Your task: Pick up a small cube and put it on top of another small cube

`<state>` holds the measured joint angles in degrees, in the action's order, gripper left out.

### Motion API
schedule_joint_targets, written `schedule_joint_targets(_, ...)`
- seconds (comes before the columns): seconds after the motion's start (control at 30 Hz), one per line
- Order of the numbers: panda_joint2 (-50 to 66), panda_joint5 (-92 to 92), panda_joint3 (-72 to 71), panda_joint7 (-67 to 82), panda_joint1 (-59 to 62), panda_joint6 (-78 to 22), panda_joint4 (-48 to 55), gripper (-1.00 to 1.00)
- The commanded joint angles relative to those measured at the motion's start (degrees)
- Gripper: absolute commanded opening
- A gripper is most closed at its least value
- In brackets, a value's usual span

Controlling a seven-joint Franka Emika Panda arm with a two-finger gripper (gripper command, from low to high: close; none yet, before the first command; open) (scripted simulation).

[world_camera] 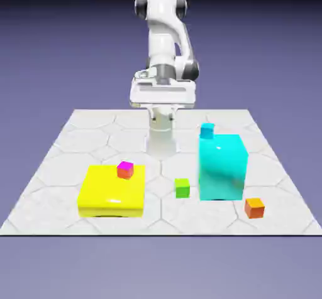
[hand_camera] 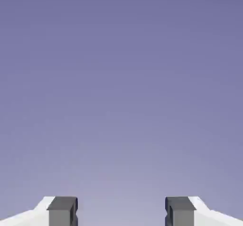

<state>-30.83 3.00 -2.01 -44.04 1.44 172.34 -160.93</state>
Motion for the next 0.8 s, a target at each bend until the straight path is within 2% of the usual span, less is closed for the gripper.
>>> schedule_joint_targets(0.0,1.52,2.50,-1.67,-1.31,1.77,-1.39,0.06,0.00)
schedule_joint_targets(0.77,34.40,56.60,-37.80,-29.79,40.15,-31.48,1.26,0.00)
